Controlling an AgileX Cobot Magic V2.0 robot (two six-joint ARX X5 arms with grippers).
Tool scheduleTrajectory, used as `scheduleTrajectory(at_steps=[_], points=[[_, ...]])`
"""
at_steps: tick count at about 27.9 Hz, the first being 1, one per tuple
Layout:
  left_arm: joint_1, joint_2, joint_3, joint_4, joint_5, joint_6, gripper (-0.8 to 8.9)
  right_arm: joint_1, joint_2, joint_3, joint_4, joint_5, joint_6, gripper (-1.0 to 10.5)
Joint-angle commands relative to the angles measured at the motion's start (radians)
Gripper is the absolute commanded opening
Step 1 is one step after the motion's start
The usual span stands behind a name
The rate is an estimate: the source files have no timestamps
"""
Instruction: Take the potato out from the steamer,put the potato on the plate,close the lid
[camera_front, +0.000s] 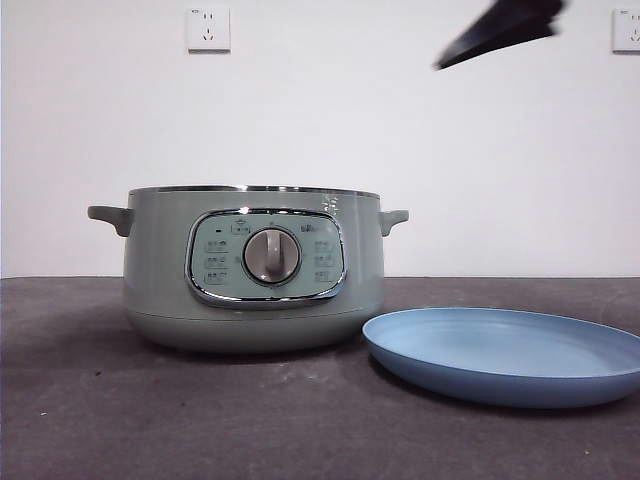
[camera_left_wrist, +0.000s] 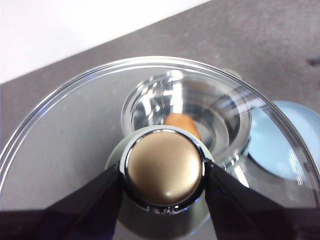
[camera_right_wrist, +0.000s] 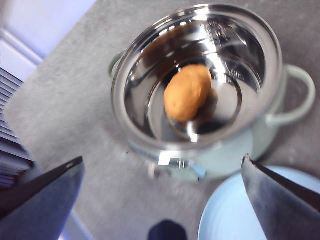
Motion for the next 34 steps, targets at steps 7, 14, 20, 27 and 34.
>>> scheduleTrajectory(at_steps=[7,14,20,27,34], points=[[0.001,-0.153,0.004,-0.067,0.005,-0.07,-0.09,0.129,0.397,0.349,-0.025,0.162,0.003,6.9],[0.001,-0.182,0.004,-0.117,0.006,-0.069,-0.09,0.189,0.608,0.475,0.01,0.267,0.007,6.9],[0.0,-0.182,0.004,-0.122,0.007,-0.068,-0.09,0.208,0.702,0.476,0.094,0.344,0.022,6.9],[0.0,-0.182,0.004,-0.136,0.007,-0.066,-0.09,0.208,0.772,0.476,0.134,0.352,0.054,6.9],[0.0,-0.182,0.004,-0.135,0.007,-0.063,-0.09,0.209,0.83,0.476,0.133,0.362,0.068,6.0]])
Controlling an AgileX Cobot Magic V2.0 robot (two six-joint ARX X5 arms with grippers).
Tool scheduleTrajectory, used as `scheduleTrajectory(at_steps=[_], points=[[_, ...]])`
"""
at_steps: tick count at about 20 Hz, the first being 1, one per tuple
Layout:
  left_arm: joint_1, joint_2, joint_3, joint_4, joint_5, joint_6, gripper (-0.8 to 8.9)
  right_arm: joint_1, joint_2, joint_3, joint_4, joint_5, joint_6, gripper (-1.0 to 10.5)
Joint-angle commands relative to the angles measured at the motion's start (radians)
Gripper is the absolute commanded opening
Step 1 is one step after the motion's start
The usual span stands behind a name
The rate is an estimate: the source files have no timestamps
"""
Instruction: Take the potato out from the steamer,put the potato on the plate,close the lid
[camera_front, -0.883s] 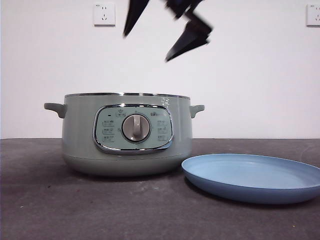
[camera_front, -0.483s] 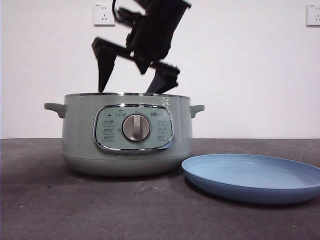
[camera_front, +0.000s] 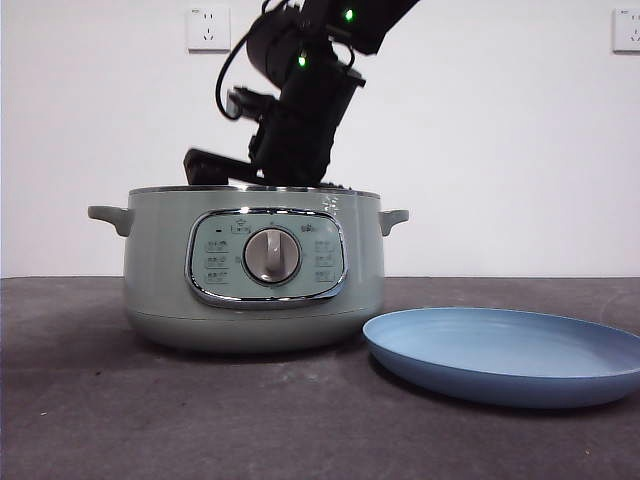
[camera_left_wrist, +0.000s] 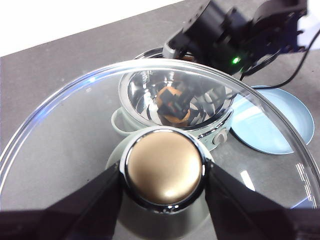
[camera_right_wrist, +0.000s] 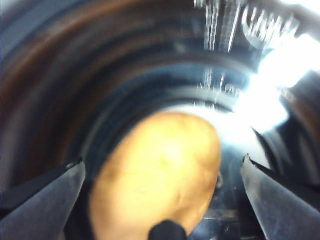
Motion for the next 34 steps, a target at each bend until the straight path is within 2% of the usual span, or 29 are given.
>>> scheduleTrajectory(at_steps=[1,2,5,7,13,15,18,24,27,33,34], points=[[0.0,-0.013,0.004,0.043,0.005,-0.002,-0.09,0.004,0.013,0.003,0.005,0.0,0.011,5.4],[0.0,-0.013,0.004,0.043,0.006,-0.002,-0.09,0.008,0.013,0.003,0.005,0.0,0.011,4.5],[0.0,-0.013,0.004,0.043,0.005,-0.002,-0.09,0.009,0.013,0.003,-0.003,-0.021,0.011,-0.3],[0.0,-0.013,0.004,0.044,0.005,-0.002,-0.09,0.008,0.007,0.003,-0.002,-0.05,0.011,-0.1],[0.0,-0.013,0.004,0.067,0.006,-0.003,-0.09,0.008,-0.162,0.003,-0.035,-0.016,-0.037,-0.1],[0.0,-0.012,0.004,0.082,0.008,-0.002,-0.09,0.007,-0.257,0.003,-0.113,-0.011,-0.072,-0.1],[0.0,-0.005,0.004,0.083,0.008,0.002,-0.09,-0.002,-0.409,0.003,-0.275,0.064,-0.146,-0.1],[0.0,0.024,0.004,0.091,0.011,0.024,-0.09,-0.057,-0.631,-0.019,-0.526,0.081,-0.173,-0.1],[0.0,0.036,0.004,0.107,0.013,0.024,-0.09,-0.096,-0.732,-0.156,-0.508,0.082,-0.173,-0.1],[0.0,0.057,0.004,0.134,0.042,0.024,-0.09,-0.192,-0.924,-0.629,-0.262,0.074,-0.143,-0.1],[0.0,0.057,0.004,0.134,0.042,0.024,-0.09,-0.203,-0.933,-0.705,-0.203,0.047,-0.13,-0.1]])
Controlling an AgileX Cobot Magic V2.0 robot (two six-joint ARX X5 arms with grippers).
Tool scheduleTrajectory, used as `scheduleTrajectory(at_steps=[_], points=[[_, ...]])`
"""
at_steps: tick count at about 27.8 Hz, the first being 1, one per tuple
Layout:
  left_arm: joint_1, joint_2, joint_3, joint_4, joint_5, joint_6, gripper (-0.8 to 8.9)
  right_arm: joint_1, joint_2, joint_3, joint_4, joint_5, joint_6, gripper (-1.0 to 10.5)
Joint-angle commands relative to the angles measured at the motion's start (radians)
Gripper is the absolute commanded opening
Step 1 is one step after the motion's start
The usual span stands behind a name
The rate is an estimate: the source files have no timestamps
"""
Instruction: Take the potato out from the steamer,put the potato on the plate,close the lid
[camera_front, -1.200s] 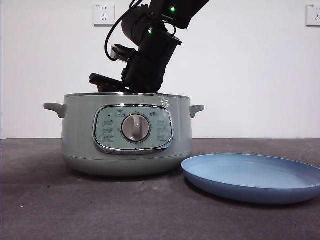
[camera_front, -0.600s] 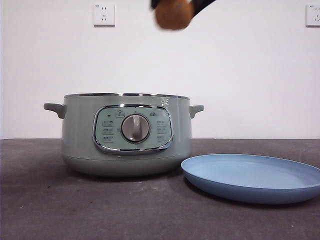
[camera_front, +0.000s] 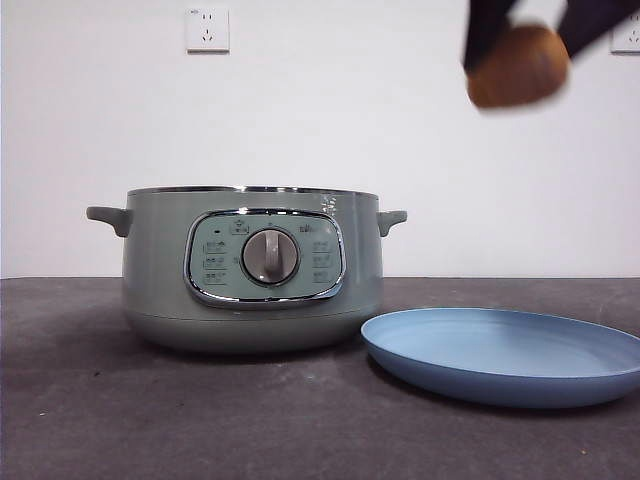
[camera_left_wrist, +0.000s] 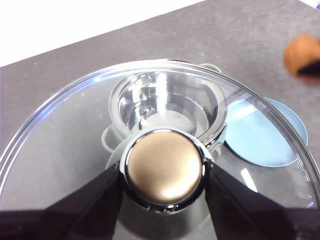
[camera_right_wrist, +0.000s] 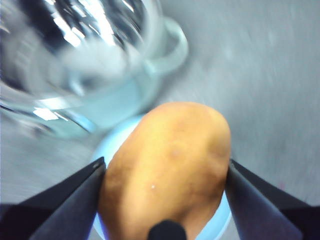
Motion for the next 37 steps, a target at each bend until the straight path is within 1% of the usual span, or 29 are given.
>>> scheduleTrajectory(at_steps=[1,2,6,11,17,22,23,25,26,29,30,31,32,37], points=[[0.0,-0.004,0.004,0.047,0.002,0.012,-0.09,-0.016,0.002,-0.159,0.116,-0.056,0.035,-0.1],[0.0,0.001,0.004,0.047,0.002,0.012,-0.09,-0.019,0.002,-0.205,0.161,-0.071,0.04,-0.1],[0.0,0.002,0.004,0.047,0.002,0.012,-0.09,-0.023,0.031,-0.356,0.345,-0.074,0.061,-0.1],[0.0,0.004,0.004,0.052,0.002,0.012,-0.09,-0.033,0.1,-0.442,0.488,-0.077,0.062,-0.1],[0.0,0.01,0.004,0.058,0.003,0.012,-0.09,-0.035,0.212,-0.451,0.567,-0.077,0.062,-0.1],[0.0,0.026,0.004,0.062,0.025,0.012,-0.09,-0.035,0.261,-0.451,0.575,-0.077,0.063,-0.1],[-0.001,0.033,0.004,0.066,0.025,0.012,-0.09,-0.035,0.264,-0.451,0.575,-0.076,0.066,0.1],[-0.001,0.045,0.004,0.074,0.026,0.013,-0.09,-0.035,0.264,-0.451,0.576,-0.076,0.074,0.7],[-0.002,0.051,0.004,0.079,0.026,0.017,-0.09,-0.035,0.263,-0.451,0.577,-0.077,0.074,1.4],[-0.002,0.082,0.004,0.106,0.05,0.035,-0.09,-0.036,0.263,-0.451,0.576,-0.076,0.074,4.6],[-0.002,0.094,0.004,0.119,0.057,0.035,-0.09,-0.036,0.262,-0.451,0.576,-0.076,0.074,5.4],[-0.002,0.106,0.004,0.132,0.069,0.037,-0.09,-0.036,0.262,-0.451,0.576,-0.076,0.076,5.9],[-0.002,0.122,0.004,0.15,0.075,0.04,-0.09,-0.036,0.262,-0.451,0.576,-0.076,0.08,6.0],[-0.002,0.203,0.004,0.248,0.082,0.062,-0.09,-0.036,0.237,-0.449,0.576,-0.072,0.082,6.0]])
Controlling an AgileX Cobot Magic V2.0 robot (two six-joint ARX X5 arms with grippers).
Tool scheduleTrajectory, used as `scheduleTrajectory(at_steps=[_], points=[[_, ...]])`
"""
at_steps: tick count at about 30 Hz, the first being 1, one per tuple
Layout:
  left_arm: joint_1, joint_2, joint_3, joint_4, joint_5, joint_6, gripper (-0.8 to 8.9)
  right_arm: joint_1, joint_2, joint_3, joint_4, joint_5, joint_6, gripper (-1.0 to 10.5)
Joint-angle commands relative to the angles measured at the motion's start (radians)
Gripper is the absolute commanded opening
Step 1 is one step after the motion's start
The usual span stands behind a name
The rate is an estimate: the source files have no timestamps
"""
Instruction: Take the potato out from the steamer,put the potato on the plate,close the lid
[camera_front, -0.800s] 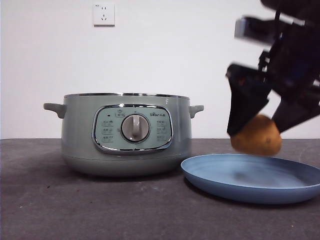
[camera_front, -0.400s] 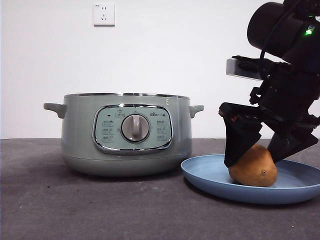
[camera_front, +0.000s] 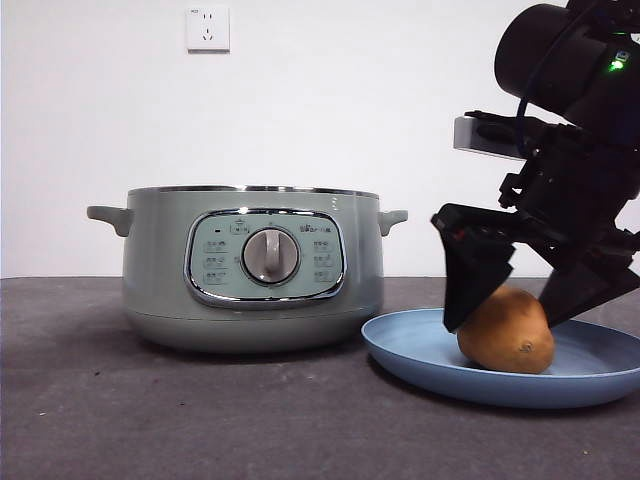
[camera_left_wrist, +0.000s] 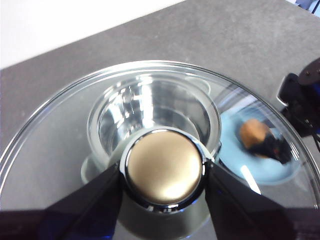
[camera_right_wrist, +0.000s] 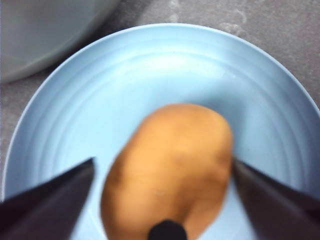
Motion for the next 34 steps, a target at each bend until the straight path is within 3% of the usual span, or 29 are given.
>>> scheduleTrajectory(at_steps=[1,19,34], points=[[-0.001,0.039,0.004,0.101,0.02,0.024,-0.09,0.0,-0.03,-0.006,0.004,0.006,0.01,6.0],[-0.041,0.433,0.004,0.411,0.076,0.058,-0.09,0.0,-0.496,0.057,-0.158,0.017,0.01,6.0],[-0.047,0.642,0.004,0.51,0.073,0.055,-0.09,0.0,-0.74,0.138,-0.286,0.036,0.002,6.0]])
